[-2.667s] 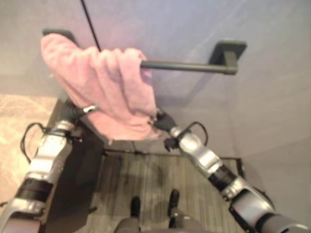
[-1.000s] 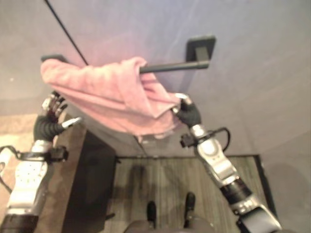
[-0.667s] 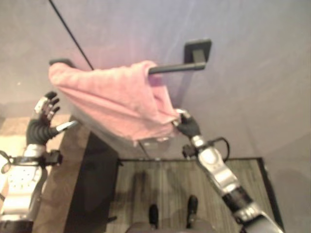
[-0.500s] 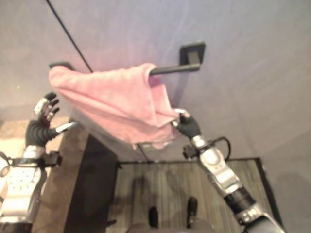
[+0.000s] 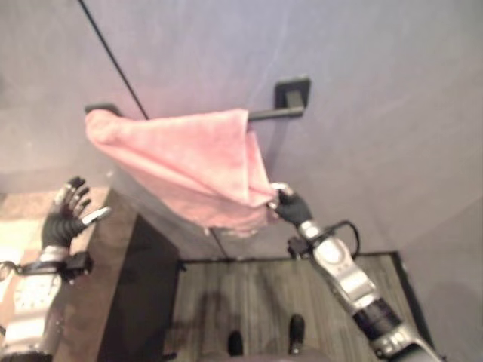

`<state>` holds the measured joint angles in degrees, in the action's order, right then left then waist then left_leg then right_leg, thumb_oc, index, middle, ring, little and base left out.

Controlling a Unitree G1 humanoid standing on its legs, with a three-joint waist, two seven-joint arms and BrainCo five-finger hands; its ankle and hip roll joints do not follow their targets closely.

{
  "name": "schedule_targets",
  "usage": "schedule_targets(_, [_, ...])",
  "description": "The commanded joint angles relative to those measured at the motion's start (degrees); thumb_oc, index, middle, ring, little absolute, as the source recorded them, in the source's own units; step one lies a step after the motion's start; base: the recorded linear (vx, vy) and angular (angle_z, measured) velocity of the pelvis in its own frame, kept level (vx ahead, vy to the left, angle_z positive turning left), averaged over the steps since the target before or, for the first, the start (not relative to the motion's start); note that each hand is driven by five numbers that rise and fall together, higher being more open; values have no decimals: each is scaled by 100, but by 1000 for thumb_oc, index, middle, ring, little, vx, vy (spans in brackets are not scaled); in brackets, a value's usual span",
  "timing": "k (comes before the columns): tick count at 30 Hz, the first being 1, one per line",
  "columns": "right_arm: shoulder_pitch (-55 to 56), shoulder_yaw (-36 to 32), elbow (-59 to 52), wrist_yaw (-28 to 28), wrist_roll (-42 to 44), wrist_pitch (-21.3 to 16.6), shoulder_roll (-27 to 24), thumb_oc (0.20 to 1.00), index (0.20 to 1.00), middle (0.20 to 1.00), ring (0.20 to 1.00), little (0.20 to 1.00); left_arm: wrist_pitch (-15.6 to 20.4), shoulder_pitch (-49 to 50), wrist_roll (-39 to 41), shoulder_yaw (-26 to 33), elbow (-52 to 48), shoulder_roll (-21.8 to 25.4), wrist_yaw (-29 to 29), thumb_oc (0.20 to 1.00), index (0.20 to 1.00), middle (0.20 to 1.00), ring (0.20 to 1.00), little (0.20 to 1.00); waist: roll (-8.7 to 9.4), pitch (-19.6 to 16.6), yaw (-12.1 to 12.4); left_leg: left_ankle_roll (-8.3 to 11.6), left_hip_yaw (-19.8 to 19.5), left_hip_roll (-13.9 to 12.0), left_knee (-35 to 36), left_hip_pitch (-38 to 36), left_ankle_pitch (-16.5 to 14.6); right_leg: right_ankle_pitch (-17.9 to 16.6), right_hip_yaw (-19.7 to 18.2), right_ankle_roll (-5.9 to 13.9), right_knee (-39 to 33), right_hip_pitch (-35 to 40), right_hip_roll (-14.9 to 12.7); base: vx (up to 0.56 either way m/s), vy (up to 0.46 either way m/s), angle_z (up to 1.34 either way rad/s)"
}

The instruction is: Put brush and paste in cup on sink, flatten towel.

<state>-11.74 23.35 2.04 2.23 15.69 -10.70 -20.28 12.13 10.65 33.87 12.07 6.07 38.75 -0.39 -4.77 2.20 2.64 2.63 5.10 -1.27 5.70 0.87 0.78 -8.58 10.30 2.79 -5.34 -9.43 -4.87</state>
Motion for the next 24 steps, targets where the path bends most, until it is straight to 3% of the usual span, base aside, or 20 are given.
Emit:
schedule_targets(1, [-174,59,-324,63,24,-181,169,200,200,200,200,200,247,-248,90,215,-22,305,-14,1000,1000,1000,1000,1000,198,0,-62,-364,14,136,-70,-106,-493,550,269,622,34,606,-674,43,26,0])
schedule_targets(9, [2,25,-227,200,-128,-69,23,200,200,200,200,200,109,-313,-31,15,159,414,-194,1000,1000,1000,1000,1000,253,36,-128,-416,-29,170,-81,-291,-554,630,307,614,34,844,-691,29,17,2])
schedule_targets(14, [-33,142,-40,218,-81,-41,93,269,269,269,269,269,97,-579,215,-161,323,396,-197,1000,1000,1000,1000,1000,280,65,-162,-437,-17,191,-183,-298,-622,618,281,620,34,880,-702,9,14,-1])
schedule_targets(19, [-30,271,-91,317,71,-6,93,489,489,489,489,489,110,-1297,909,-506,826,39,-198,1000,1000,1000,1000,1000,311,47,-265,-447,58,197,-84,-302,-604,592,218,651,34,768,-687,49,51,-2])
schedule_targets(20, [-44,287,-84,303,75,-9,97,598,598,598,598,598,122,-1392,954,-545,865,39,-199,1000,1000,1000,1000,1000,315,50,-278,-445,67,197,-72,-287,-597,586,202,653,34,737,-680,42,45,-9])
schedule_targets(21, [-98,351,-74,320,73,10,89,1000,1000,1000,1000,1000,126,-1560,1035,-598,951,46,-199,1000,1000,1000,1000,1000,330,54,-297,-443,83,199,-70,-250,-596,572,181,659,34,681,-666,29,32,-14])
schedule_targets(24, [-180,409,-117,326,78,15,73,1000,1000,1000,1000,1000,157,-1802,1041,-688,1035,93,-137,1000,1000,1000,1000,1000,361,75,-323,-439,112,185,-70,-154,-589,541,147,665,34,561,-645,28,33,-17])
